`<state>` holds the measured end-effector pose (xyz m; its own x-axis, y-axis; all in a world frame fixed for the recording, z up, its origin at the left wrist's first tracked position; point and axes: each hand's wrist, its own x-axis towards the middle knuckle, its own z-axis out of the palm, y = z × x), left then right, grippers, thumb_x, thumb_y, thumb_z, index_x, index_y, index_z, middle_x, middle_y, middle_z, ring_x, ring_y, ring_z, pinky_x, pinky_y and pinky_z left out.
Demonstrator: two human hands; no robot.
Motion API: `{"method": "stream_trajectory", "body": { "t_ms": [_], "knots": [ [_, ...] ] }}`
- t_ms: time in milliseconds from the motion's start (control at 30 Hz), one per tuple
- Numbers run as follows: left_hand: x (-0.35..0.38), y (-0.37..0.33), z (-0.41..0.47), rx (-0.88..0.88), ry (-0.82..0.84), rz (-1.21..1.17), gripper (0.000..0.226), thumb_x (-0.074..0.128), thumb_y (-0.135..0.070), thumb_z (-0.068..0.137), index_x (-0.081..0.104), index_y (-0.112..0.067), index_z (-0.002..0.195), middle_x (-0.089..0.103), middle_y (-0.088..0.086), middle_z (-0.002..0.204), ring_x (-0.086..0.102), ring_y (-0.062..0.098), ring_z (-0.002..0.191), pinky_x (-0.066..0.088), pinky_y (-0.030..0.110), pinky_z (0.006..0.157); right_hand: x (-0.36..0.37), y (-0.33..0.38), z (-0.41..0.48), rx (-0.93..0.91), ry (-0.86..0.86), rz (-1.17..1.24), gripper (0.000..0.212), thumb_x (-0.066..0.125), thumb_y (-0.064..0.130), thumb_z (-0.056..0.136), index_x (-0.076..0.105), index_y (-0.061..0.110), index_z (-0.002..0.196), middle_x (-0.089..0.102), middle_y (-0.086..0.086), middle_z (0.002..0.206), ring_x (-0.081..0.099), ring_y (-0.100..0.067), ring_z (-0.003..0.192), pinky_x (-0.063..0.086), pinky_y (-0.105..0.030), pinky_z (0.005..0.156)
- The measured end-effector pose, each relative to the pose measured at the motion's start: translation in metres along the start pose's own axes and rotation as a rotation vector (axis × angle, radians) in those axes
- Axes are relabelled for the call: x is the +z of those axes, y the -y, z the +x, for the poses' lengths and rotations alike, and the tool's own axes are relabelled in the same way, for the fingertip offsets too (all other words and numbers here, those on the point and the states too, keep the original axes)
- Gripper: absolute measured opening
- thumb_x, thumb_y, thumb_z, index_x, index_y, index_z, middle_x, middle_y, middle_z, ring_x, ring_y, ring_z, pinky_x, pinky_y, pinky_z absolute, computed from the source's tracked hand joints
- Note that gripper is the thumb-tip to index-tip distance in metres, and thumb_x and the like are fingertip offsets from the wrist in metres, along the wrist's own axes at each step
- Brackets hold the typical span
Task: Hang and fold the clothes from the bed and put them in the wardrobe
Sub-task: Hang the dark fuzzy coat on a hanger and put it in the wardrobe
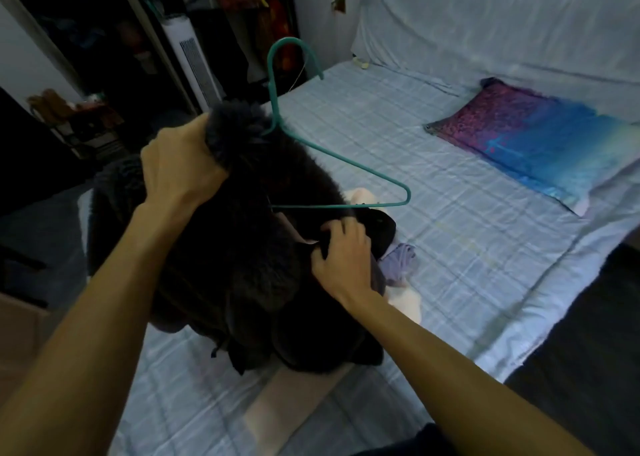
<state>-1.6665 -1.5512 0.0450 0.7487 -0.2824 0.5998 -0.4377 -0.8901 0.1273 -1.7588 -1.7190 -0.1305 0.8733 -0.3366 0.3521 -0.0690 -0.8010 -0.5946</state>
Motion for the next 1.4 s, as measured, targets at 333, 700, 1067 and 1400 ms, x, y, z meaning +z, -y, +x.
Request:
{"method": "stream_trajectory", "body": {
  "t_ms": [333, 700, 1067, 1400],
  "knots": [
    [-0.008, -0.012, -0.010, 0.077, 0.015, 0.043, 0.032, 0.062, -0.045, 0.081, 0.061, -0.017, 0.096, 0.065, 0.019, 0.073, 0.058, 0.043, 0.068, 0.035, 0.036, 0.053, 0.023, -0.046, 0.001, 0.609, 0.259, 0.275, 0.044, 0.061, 0.025, 0.081, 0.051, 0.013, 0.123, 0.062, -0.018, 0.118, 0.059, -0.037, 0.108, 0.047, -0.040, 0.088],
    [-0.038, 0.053, -0.025, 0.026, 0.010, 0.138, 0.040, 0.042, -0.047, 0.083, 0.027, -0.022, 0.056, 0.035, 0.003, 0.052, 0.041, 0.030, 0.044, 0.030, 0.030, 0.046, -0.094, -0.037, 0.131, 0.398, -0.025, 0.147, 0.027, 0.064, 0.022, 0.075, 0.067, 0.018, 0.102, 0.070, -0.013, 0.097, 0.064, -0.032, 0.097, 0.048, -0.033, 0.078],
    [-0.022, 0.033, -0.024, -0.238, 0.017, 0.229, 0.041, 0.048, -0.039, 0.096, 0.053, -0.008, 0.069, 0.057, 0.016, 0.065, 0.048, 0.033, 0.054, 0.033, 0.035, 0.049, -0.171, 0.077, 0.149, 0.142, -0.279, 0.071, 0.034, 0.056, 0.017, 0.064, 0.066, 0.017, 0.096, 0.069, -0.012, 0.097, 0.061, -0.036, 0.097, 0.046, -0.033, 0.077],
    [-0.056, 0.013, 0.017, -0.351, -0.267, -0.028, 0.028, 0.054, -0.041, 0.085, 0.059, -0.013, 0.085, 0.065, 0.019, 0.079, 0.059, 0.044, 0.076, 0.040, 0.039, 0.060, -0.131, 0.148, 0.093, -0.333, 0.229, 0.410, 0.046, 0.071, 0.039, 0.075, 0.062, 0.030, 0.119, 0.066, 0.011, 0.115, 0.059, -0.004, 0.108, 0.047, -0.028, 0.097]
  ]
}}
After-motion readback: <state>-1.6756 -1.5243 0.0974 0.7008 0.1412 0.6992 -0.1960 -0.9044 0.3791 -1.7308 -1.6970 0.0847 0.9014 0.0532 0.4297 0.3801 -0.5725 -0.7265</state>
